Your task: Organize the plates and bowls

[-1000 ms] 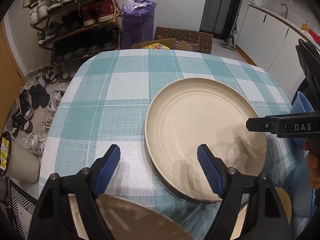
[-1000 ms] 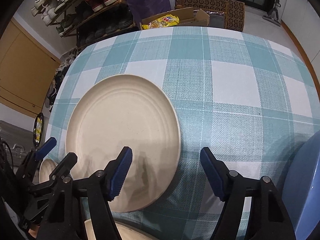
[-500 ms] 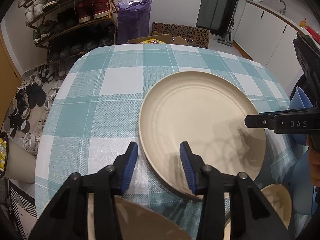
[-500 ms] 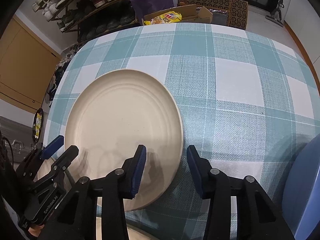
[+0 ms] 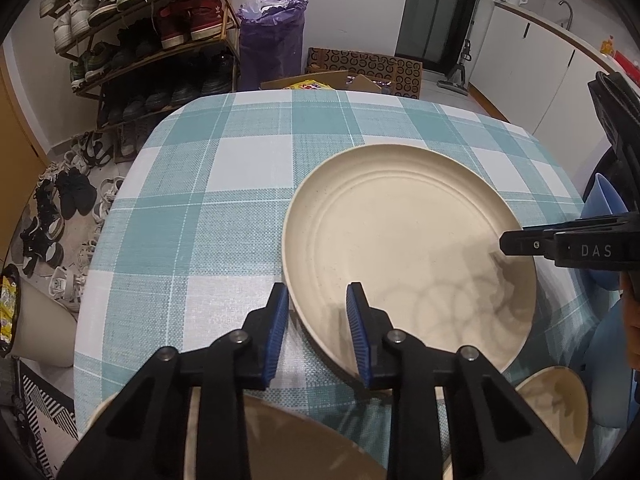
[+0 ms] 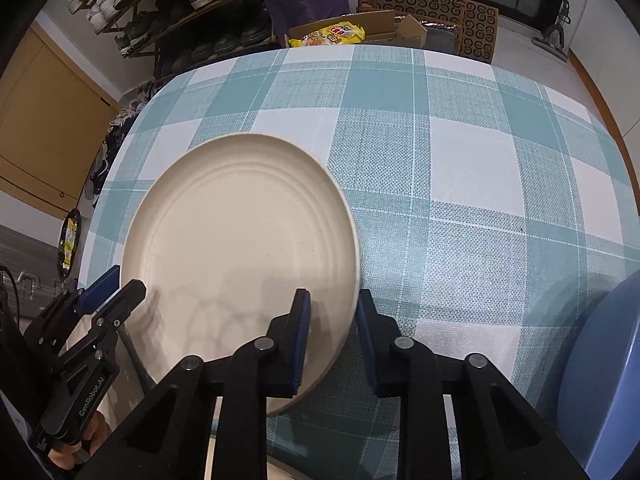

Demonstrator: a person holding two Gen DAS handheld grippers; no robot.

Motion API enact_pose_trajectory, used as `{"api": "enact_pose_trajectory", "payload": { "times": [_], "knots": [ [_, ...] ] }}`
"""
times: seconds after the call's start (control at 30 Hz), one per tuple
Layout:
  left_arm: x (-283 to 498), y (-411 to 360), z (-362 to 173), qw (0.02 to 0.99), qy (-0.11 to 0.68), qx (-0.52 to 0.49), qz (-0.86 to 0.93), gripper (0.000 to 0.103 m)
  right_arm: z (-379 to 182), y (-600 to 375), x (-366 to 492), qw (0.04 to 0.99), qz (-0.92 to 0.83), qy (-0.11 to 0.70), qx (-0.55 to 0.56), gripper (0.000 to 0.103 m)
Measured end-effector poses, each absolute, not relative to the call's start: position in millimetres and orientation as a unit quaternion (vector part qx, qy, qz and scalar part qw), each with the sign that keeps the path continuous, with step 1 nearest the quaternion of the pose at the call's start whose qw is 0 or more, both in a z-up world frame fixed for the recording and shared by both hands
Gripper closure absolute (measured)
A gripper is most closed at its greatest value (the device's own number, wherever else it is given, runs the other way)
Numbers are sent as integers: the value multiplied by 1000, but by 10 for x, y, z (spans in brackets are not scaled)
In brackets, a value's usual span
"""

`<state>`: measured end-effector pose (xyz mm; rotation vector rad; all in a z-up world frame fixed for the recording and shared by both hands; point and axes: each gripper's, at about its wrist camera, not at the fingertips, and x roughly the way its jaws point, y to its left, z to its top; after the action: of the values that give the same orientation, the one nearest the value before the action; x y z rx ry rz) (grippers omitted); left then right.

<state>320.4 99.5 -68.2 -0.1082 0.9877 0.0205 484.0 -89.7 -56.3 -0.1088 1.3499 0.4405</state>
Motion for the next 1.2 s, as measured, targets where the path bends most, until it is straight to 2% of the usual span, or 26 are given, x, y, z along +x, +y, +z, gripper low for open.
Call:
{"api": "enact_pose_trajectory", "payload": {
  "times": [0.47,1.2],
  "knots": [
    [3180,1017,-653,884,464,-48,11,84,-488,-907,4807,768,200,606,-59,85],
    [2959,967,-364,901,430,-47,14,85,-158,-990,4596,799,213,557,-76,91]
  ]
}}
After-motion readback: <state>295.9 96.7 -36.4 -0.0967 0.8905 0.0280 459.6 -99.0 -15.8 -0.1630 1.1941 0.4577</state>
